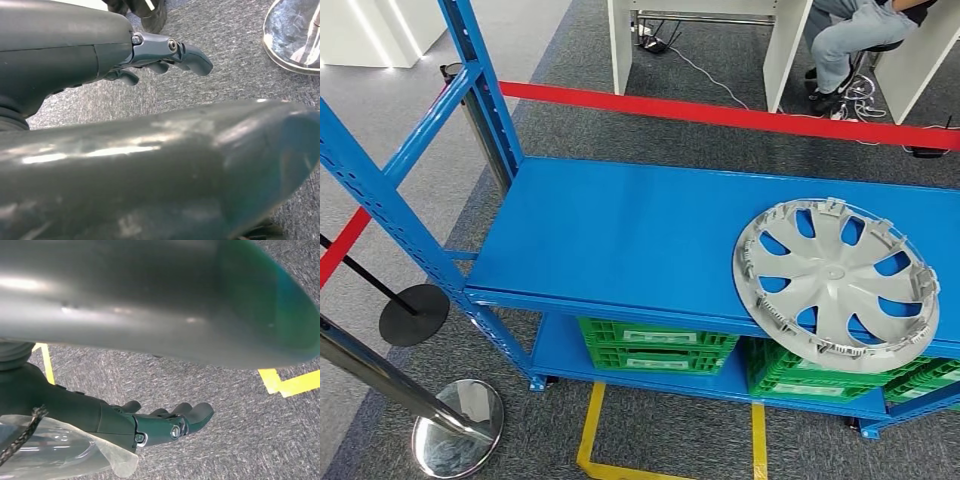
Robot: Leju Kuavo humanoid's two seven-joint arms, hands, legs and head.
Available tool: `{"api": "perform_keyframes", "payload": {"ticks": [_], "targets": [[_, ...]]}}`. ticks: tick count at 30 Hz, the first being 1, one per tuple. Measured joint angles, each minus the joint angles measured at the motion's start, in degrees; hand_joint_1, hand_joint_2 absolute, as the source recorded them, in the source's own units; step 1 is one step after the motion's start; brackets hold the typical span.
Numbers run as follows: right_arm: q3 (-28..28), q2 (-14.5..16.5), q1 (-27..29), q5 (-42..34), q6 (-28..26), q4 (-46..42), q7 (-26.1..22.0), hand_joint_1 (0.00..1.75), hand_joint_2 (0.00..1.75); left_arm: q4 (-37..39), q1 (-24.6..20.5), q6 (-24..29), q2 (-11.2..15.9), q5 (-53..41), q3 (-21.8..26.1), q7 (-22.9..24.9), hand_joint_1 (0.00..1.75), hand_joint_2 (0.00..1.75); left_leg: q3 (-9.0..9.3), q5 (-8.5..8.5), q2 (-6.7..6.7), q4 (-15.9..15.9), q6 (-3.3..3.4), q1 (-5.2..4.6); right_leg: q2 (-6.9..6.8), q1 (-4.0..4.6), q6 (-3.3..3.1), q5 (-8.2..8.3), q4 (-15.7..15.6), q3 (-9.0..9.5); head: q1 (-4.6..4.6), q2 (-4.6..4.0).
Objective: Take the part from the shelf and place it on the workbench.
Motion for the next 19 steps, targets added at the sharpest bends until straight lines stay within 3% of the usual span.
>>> {"api": "perform_keyframes", "payload": {"ticks": [8,14,19], "targets": [[0.0,0.0,0.0,0.4,0.0,-0.1,0.1,0.0,0.0,0.1,-0.2,0.4,-0.1,0.7,0.1,0.0,0.0,0.0,0.0,-0.01,0.0,0.0,0.02,0.0,0.0,0.0,0.0,0.0,0.0,0.0,0.01,0.0],[0.3,-3.5,-1.1,2.5,-0.1,0.9,2.1,0.0,0.0,7.0,-4.2,11.8,-0.2,5.2,0.6,1.6,0.0,0.0,0.01,0.01,0.0,0.0,0.06,-0.11,-0.02,-0.14,0.11,0.07,0.0,0.02,-0.04,0.0],[0.6,-6.1,-1.6,2.5,-1.2,2.3,2.1,0.0,0.0,11.3,-6.2,13.0,0.1,5.6,0.6,1.7,0.0,0.0,0.02,0.02,0.0,0.0,0.08,-0.13,-0.01,-0.15,0.18,0.11,-0.1,0.08,0.0,0.0]]}}
